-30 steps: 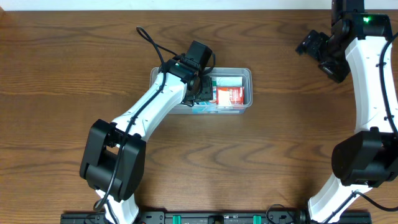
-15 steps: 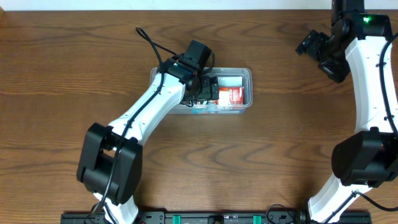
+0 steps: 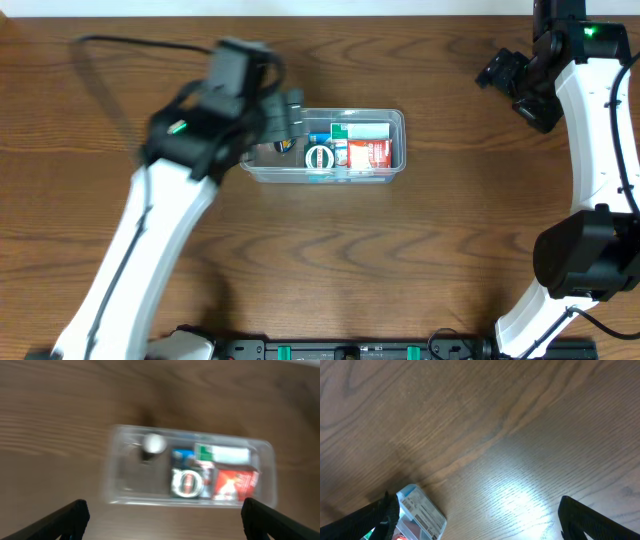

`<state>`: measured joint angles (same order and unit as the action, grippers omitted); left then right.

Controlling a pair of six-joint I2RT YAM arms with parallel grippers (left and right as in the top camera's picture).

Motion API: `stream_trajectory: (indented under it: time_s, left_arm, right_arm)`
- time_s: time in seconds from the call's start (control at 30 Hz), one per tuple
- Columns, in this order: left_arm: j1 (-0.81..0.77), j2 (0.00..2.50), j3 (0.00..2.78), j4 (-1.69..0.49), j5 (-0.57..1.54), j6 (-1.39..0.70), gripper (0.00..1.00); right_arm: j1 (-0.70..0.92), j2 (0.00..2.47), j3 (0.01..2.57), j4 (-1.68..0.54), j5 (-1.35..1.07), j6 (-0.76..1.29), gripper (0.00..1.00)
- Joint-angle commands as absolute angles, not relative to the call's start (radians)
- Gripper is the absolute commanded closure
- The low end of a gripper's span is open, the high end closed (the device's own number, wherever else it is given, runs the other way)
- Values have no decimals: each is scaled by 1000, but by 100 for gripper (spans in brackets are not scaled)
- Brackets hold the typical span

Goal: Pack container

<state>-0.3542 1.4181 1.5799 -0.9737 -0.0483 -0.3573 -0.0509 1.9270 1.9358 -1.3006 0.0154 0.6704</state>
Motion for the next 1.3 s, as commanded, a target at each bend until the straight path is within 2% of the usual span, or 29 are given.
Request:
stream_trajectory:
  time_s: [0.0,0.17,0.4,0.57,0.6,0.7,0.87,1.03,1.27]
  left_arm:
    - [-314,1273,1599,-1052,-229,-314,2]
    - [-308,1059,1599,-1172,-389,-315,2]
    - [-308,751,1599,-1269,-389,-315,2]
    - [-308,582,1599,-1399,-319,-448,2]
    - [-308,548,1599,-1397,-319,-447,5]
    - [-308,491,1596,-1396,-319,-447,1]
    - [-308,467,1544,-1410,-327,-447,2]
    - [-307,466,1445,-1364,-327,-447,2]
    - [-207,432,1234,-1050,-361,-447,2]
  right_arm:
    - [-53,1915,1943,-1301,19,683,1]
    - [-53,1915,1943,-1301,19,683,1]
    - [-53,1915,1943,-1301,19,683,1]
    - [-53,1915,1943,-1301,19,683,1]
    - [-53,1915,1943,-1301,19,683,1]
    - [-53,1915,1943,-1301,19,683,1]
    - [-53,1915,1943,-1301,19,683,1]
    - [-53,1915,1943,-1301,19,683,1]
    - [-53,1915,1943,-1301,19,683,1]
